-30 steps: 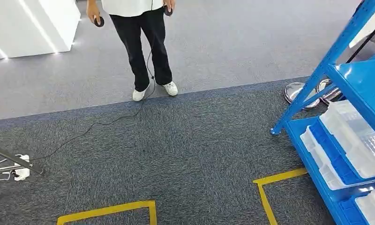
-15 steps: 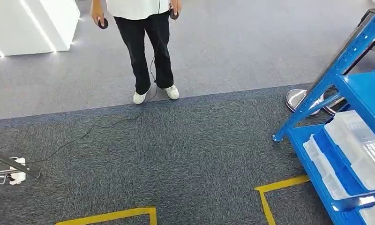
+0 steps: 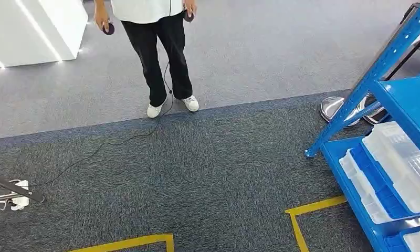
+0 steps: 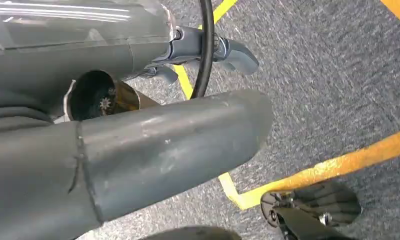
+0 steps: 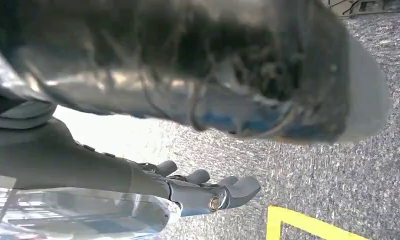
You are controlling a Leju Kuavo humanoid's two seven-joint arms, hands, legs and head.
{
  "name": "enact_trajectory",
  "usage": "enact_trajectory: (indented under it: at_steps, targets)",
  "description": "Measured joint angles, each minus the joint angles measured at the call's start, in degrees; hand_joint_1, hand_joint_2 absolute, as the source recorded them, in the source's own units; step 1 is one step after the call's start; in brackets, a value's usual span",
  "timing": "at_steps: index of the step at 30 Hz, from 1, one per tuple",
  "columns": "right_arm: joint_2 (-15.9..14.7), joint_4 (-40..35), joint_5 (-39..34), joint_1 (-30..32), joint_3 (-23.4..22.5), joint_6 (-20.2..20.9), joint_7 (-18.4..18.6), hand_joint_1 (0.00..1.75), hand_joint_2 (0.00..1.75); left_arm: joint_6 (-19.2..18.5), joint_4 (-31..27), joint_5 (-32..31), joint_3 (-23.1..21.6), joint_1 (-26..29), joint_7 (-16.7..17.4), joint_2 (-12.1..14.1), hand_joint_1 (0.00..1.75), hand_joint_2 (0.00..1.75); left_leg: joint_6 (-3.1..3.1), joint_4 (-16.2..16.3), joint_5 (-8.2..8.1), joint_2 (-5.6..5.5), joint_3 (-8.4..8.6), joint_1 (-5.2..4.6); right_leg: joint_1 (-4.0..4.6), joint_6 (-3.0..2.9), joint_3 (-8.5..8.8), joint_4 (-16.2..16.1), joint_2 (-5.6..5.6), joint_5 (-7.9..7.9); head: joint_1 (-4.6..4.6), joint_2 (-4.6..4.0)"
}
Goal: Take the parts from the cabinet and place them on the table.
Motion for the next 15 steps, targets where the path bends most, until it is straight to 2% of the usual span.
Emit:
enact_trajectory:
  at_steps: [1,4,5,6,7,8,9,10,11,12,13,14,15]
  targets:
    - [0.0,0.0,-0.07,0.0,-0.02,0.0,0.0,0.0,0.0,0.0,0.0,0.0,0.02,0.0,0.0,0.0,0.0,0.0,-0.25,-0.01,0.02,0.0,0.01,0.01,0.0,0.0,0.02,0.01,0.0,0.0,0.0,0.0]
    - [-0.02,0.0,-0.24,0.01,-0.13,-0.18,0.0,0.0,0.0,0.0,0.0,-0.02,0.04,0.03,-0.07,-0.02,0.0,0.0,-0.28,0.01,0.01,0.0,0.02,0.0,-0.05,0.02,0.08,-0.01,0.0,0.03,0.0,0.0]
    - [0.02,0.0,-0.29,0.01,-0.31,-0.2,0.0,0.0,0.0,0.0,0.0,-0.02,0.04,0.03,-0.13,0.0,0.0,0.0,0.35,0.33,0.06,0.01,0.01,-0.21,-0.38,0.57,0.22,-0.59,-0.03,0.48,-0.02,0.0]
    - [0.02,0.0,-0.33,0.0,-0.39,-0.22,0.0,0.0,0.0,0.0,0.0,-0.04,0.07,-0.02,-0.18,0.0,0.0,0.0,0.86,-0.76,0.5,0.06,0.39,-0.25,-0.33,0.89,0.55,-1.18,0.16,0.77,-0.02,0.0]
    - [0.02,0.0,-0.33,-0.06,-0.42,-0.24,0.0,0.0,0.0,0.0,0.0,-0.04,0.07,-0.03,-0.2,-0.09,0.0,0.0,1.2,-2.8,1.69,0.31,1.62,0.73,-0.14,0.93,0.7,-0.94,0.06,0.47,0.02,0.0]
    - [-0.02,0.0,-0.35,-0.02,-0.46,-0.26,0.0,0.0,0.0,0.0,-0.02,-0.07,0.07,-0.06,-0.24,-0.13,0.0,0.0,1.43,-3.83,2.13,0.69,2.25,0.58,-0.16,1.13,0.09,0.52,0.06,-0.55,0.04,0.0]
    - [-0.02,0.0,-0.35,-0.03,-0.48,-0.26,0.0,0.0,0.0,0.0,0.0,-0.07,0.07,-0.06,-0.26,-0.11,0.0,0.0,1.45,-4.02,2.24,1.04,2.36,0.59,-0.24,1.29,-1.72,3.91,0.15,-2.5,0.04,0.0]
    - [-0.04,0.0,-0.42,0.0,-0.55,-0.24,0.0,0.0,0.0,0.0,0.0,-0.15,0.09,-0.05,-0.28,-0.11,0.0,0.0,1.45,-3.96,2.17,1.35,2.31,0.59,-0.45,1.6,-4.16,8.59,0.14,-4.56,0.07,0.0]
    - [-0.04,0.0,-0.46,0.02,-0.61,-0.24,0.0,0.0,0.0,-0.04,0.0,-0.31,0.09,-0.02,-0.28,-0.13,0.0,0.0,1.44,-3.87,1.97,1.7,2.32,0.59,-0.7,1.87,-6.41,12.73,0.13,-5.96,0.02,0.0]
    - [-0.02,0.0,-0.55,0.13,-0.66,-0.24,0.0,0.0,0.0,-0.07,0.0,-0.44,0.09,0.01,-0.28,-0.13,0.0,0.0,1.26,-3.77,1.77,2.03,2.38,0.61,-1.03,2.21,-8.01,15.28,0.1,-6.21,0.07,0.0]
    - [-0.02,0.0,-0.57,0.2,-0.66,-0.24,0.0,0.0,0.0,-0.09,0.0,-0.55,0.09,0.03,-0.26,-0.13,0.0,0.0,0.98,-3.64,1.48,2.35,2.56,0.75,-1.46,2.64,-8.23,14.94,-0.03,-4.88,0.0,0.0]
    - [-0.02,0.0,-0.57,0.22,-0.7,-0.24,0.0,0.0,0.0,-0.11,0.0,-0.59,0.09,0.04,-0.28,-0.15,0.0,0.0,0.56,-3.38,1.11,2.62,2.79,0.94,-1.85,2.98,-7.09,12.2,-0.27,-2.69,0.04,0.0]
    - [-0.04,0.0,-0.59,0.22,-0.79,-0.24,0.0,0.0,0.0,-0.11,0.0,-0.61,0.09,0.04,-0.28,-0.15,0.0,0.0,-0.01,-2.84,0.46,2.98,3.03,1.27,-2.26,3.48,-5.07,7.74,-0.77,0.03,0.02,0.0]
